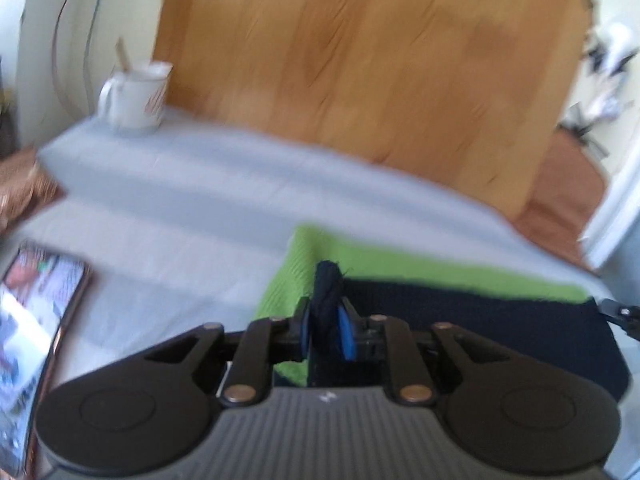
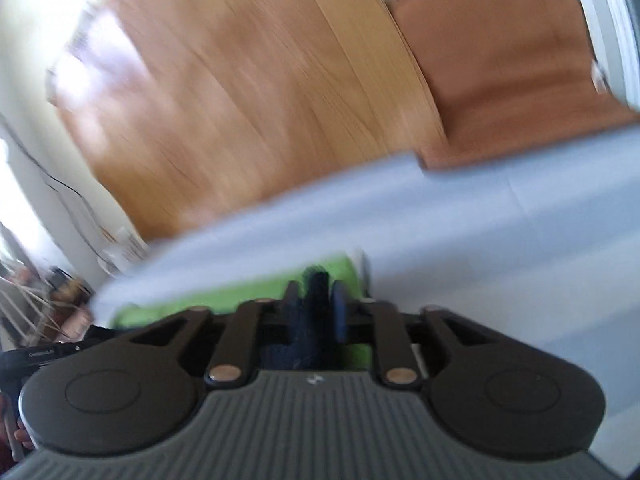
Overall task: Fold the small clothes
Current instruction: 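Grasp the navy sweater end with the right gripper and lift it toward the green collar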
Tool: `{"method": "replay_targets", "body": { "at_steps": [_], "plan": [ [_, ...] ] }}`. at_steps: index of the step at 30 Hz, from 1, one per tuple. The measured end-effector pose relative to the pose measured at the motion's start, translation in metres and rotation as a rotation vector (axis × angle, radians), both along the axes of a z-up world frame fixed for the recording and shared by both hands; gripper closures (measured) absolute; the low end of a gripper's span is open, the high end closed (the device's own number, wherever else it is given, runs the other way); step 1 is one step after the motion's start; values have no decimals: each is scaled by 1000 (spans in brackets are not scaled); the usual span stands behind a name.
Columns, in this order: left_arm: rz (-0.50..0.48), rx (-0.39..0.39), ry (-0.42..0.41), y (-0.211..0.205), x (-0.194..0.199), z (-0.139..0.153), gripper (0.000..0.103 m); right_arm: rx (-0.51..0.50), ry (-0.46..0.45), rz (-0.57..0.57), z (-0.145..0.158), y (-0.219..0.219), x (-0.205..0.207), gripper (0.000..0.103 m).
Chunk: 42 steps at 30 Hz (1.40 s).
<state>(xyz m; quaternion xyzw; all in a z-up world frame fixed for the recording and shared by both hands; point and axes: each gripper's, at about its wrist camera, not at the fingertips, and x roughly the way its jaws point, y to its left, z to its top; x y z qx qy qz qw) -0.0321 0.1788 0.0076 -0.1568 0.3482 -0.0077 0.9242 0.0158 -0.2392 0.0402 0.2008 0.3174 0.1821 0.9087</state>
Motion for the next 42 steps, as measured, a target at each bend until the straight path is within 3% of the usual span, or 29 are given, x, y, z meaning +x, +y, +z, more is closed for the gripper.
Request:
{"method": "replay_targets", "body": {
  "at_steps": [1, 3, 5, 9, 13, 16, 18, 20, 29, 33, 42],
  "plan": [
    [5, -32, -8, 4, -5, -1, 84, 19, 12, -2, -3, -6, -3, 65],
    [37, -65, -47, 11, -18, 7, 77, 78, -7, -29, -5, -23, -19, 46],
    [58, -95, -103, 10, -29, 17, 77, 133, -6, -57, -9, -41, -34, 38],
    [-66, -10, -156, -31, -26, 30, 70, 223, 59, -73, -21, -53, -48, 37],
    [-182, 87, -163, -75, -15, 20, 68, 189, 50, -42, -17, -30, -49, 37],
    [-182, 161, -117, -89, -10, 4, 68, 113, 51, -34, -17, -10, -40, 37],
    [-176, 162, -92, -83, -7, -7, 68, 56, 91, -48, -26, -5, -36, 37],
    [-185, 150, -122, -76, -13, -8, 68, 69, 77, -49, -30, -8, -40, 38],
    [-185, 117, -130, -72, -6, -9, 67, 350, 198, -32, -42, -35, -39, 37],
    [-185, 109, -132, -72, -7, -9, 67, 348, 211, -18, -39, -24, -27, 37],
    [-189, 85, -136, -69, -6, -10, 64, 302, 139, -43, -41, -5, -24, 40]
  ]
}}
